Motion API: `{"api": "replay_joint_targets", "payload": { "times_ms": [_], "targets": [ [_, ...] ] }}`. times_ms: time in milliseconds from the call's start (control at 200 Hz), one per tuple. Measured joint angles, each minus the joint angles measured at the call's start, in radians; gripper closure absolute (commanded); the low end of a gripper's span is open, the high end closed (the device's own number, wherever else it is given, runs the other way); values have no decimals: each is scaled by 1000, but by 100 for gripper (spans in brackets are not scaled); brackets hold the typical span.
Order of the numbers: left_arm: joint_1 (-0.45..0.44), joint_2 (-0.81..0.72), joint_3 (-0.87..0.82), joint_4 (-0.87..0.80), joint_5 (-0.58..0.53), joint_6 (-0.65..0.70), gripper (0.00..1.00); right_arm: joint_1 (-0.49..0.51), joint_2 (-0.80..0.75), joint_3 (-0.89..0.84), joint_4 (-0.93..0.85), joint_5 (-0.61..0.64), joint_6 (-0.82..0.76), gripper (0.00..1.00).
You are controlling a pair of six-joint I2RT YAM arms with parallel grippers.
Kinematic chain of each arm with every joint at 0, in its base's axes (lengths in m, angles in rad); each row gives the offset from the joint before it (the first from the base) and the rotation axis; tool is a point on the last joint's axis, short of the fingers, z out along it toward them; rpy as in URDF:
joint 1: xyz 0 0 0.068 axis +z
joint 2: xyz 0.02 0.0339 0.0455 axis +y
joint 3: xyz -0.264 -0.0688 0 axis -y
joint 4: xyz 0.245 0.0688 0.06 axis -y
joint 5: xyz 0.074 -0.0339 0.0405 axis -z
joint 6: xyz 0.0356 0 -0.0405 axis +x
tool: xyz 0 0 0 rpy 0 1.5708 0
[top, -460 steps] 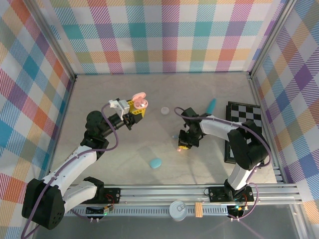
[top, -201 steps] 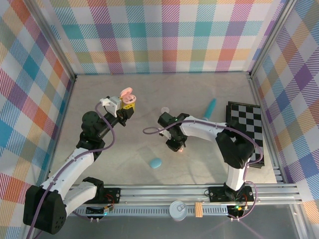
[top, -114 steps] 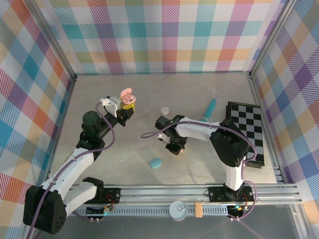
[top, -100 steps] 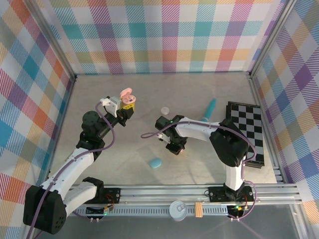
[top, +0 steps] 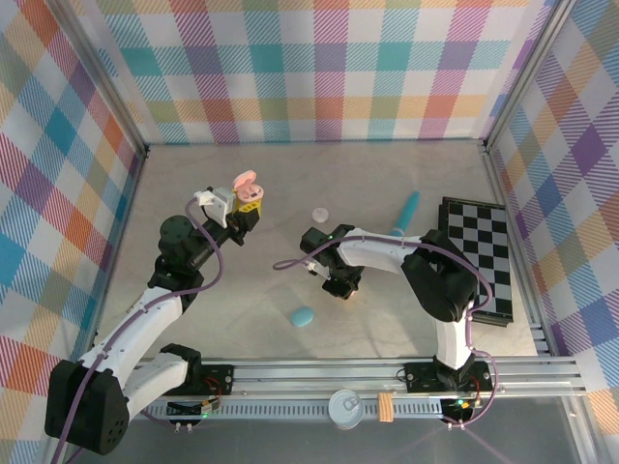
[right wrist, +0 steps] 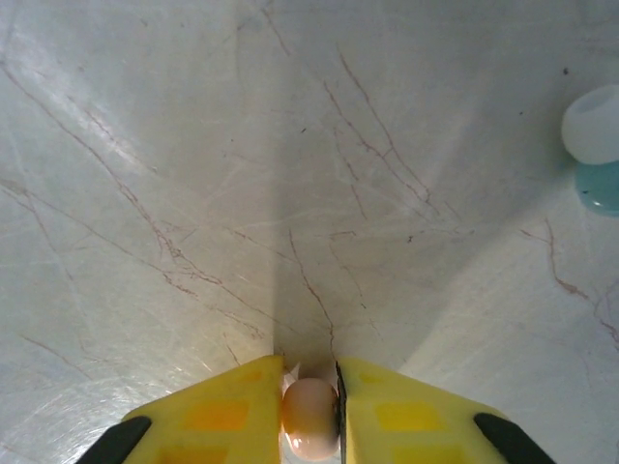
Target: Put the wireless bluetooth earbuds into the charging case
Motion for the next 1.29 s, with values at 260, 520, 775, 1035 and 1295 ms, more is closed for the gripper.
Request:
{"api": "replay_joint_targets", "payload": {
  "times_ms": [260, 520, 775, 1035, 1295],
  "targets": [
    [0, 12, 0, 3, 48, -5, 76, -12, -46, -32, 40, -10, 23, 87],
    [0, 39, 1, 30, 71, -13, 75, -105, -267, -129, 100, -103, 58, 87],
    [-62, 95, 2, 84, 62, 5, 75, -265, -515, -182, 222, -344, 135, 87],
    [-196, 209, 3, 174, 72, 68, 76, -331, -632, -168, 412, -666, 283, 86],
    [-255, 344, 23, 304, 90, 57, 76, -338, -636, -136, 643, -863, 444, 86]
  ]
}}
